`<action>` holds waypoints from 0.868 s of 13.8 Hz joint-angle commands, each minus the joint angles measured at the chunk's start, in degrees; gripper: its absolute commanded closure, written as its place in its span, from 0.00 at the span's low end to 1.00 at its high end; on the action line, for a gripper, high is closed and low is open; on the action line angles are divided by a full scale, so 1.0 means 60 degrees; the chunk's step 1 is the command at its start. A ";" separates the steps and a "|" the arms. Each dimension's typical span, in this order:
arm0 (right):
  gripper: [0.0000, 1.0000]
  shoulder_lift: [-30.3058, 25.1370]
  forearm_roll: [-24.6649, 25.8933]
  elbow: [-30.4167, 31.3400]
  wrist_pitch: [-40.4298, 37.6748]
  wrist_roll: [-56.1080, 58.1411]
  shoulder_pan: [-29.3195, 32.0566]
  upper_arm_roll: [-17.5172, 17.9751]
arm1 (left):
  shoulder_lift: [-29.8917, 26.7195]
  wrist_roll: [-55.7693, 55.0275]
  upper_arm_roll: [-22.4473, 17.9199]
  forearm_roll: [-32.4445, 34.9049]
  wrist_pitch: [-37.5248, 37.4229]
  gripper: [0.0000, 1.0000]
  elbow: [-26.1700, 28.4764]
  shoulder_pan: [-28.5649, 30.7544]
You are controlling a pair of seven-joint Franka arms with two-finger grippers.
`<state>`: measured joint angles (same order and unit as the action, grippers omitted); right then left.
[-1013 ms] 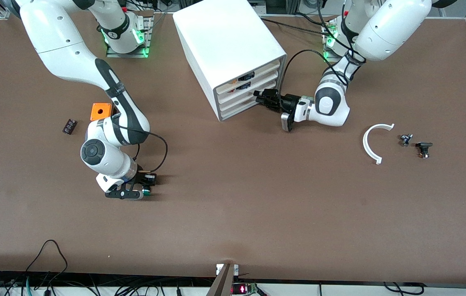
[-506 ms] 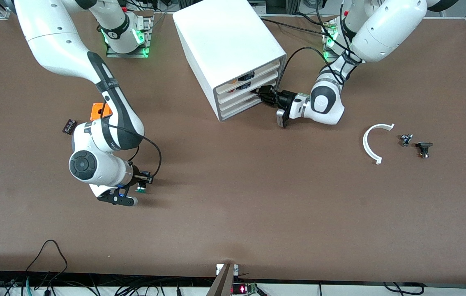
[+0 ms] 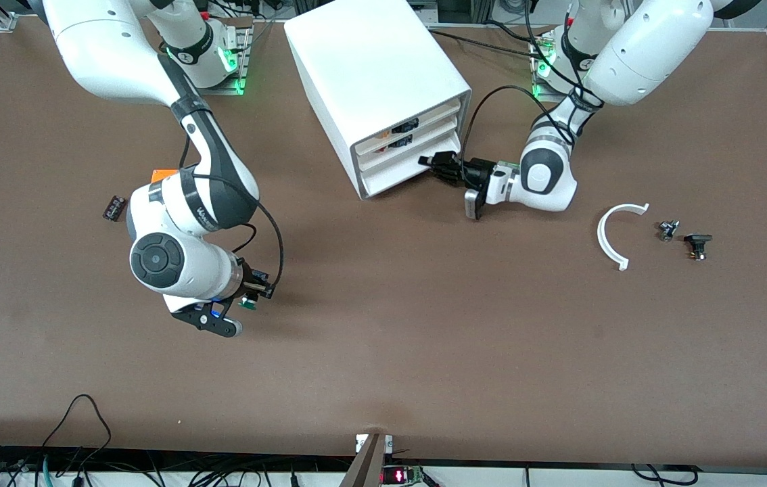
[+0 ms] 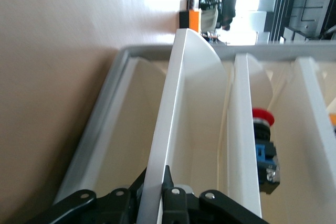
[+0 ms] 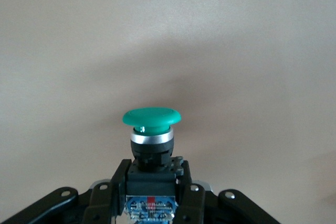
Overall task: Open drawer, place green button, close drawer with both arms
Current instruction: 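Pull the drawer open with the left gripper while the right gripper lifts the button, then lower the green button into the open drawer and open the right gripper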
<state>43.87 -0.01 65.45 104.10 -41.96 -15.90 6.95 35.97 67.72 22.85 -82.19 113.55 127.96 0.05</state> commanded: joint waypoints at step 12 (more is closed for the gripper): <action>1.00 0.0145 -0.0057 -0.1943 0.0460 -0.5922 -0.1888 0.0922 | 0.0933 -0.0344 -0.0835 0.1730 -0.0131 0.44 -0.2283 0.0782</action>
<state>43.89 -0.20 55.85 105.24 -71.64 -23.75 12.93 39.92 65.75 18.11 -72.99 111.05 116.37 4.36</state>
